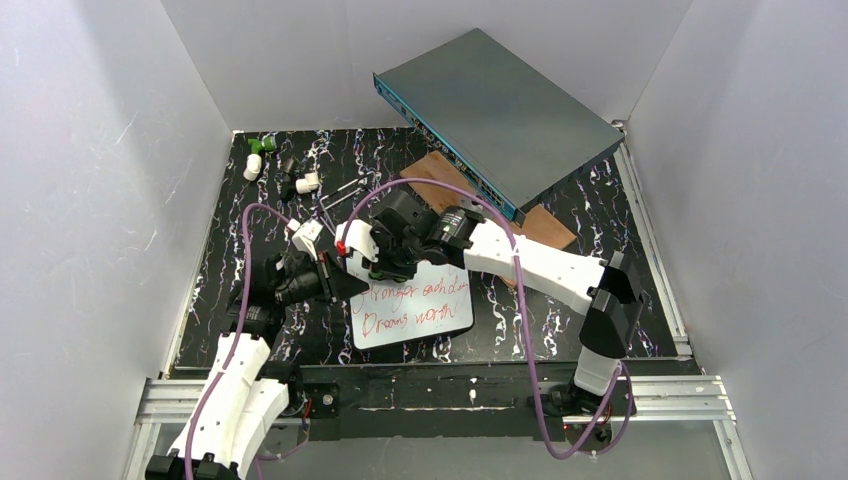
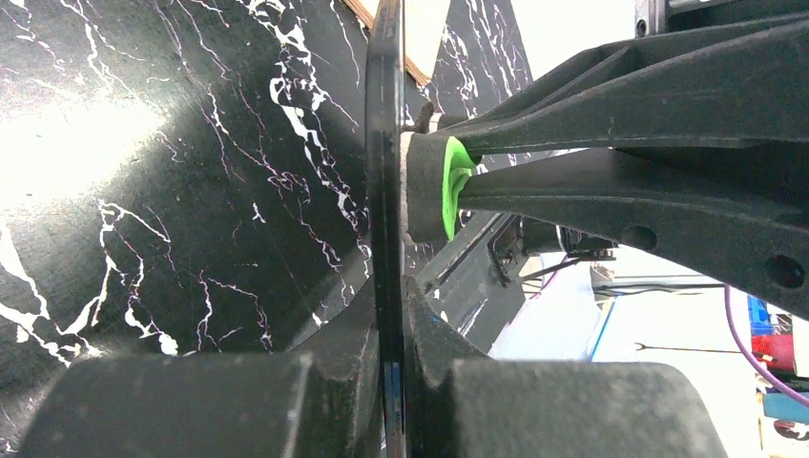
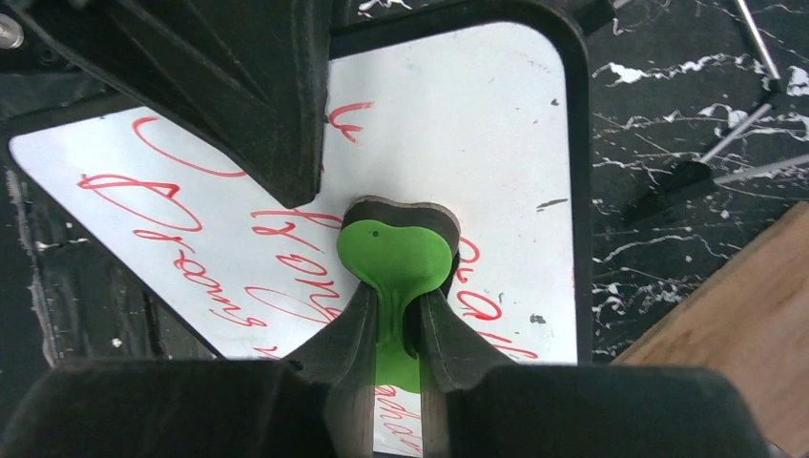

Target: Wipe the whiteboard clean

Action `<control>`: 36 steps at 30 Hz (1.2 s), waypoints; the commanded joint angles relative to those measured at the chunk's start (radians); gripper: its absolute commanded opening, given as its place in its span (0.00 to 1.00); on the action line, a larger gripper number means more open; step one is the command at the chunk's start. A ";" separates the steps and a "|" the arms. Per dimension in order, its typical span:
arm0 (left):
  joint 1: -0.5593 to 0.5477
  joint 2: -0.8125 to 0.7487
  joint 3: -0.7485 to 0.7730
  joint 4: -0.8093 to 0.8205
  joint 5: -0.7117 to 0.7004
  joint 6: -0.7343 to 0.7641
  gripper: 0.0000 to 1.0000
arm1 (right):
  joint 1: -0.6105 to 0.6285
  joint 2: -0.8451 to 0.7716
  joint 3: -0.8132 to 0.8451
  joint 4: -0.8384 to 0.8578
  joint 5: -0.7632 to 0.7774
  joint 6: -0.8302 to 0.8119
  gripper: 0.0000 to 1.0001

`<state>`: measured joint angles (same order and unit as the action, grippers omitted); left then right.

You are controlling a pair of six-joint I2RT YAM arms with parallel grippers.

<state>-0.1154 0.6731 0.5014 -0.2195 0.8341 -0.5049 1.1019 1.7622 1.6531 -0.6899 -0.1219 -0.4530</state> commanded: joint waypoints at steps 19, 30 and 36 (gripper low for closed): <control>-0.012 0.030 0.071 0.035 0.038 0.154 0.00 | 0.004 0.017 0.021 -0.039 0.002 -0.086 0.01; -0.012 0.001 0.066 -0.003 0.031 0.183 0.00 | 0.001 0.082 0.119 0.000 0.111 -0.062 0.01; -0.012 0.005 0.068 -0.003 0.031 0.187 0.00 | -0.003 0.058 0.077 0.001 0.049 -0.057 0.01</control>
<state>-0.1123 0.6991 0.5419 -0.2401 0.8227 -0.4377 1.1065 1.8065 1.7443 -0.7376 -0.0597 -0.5152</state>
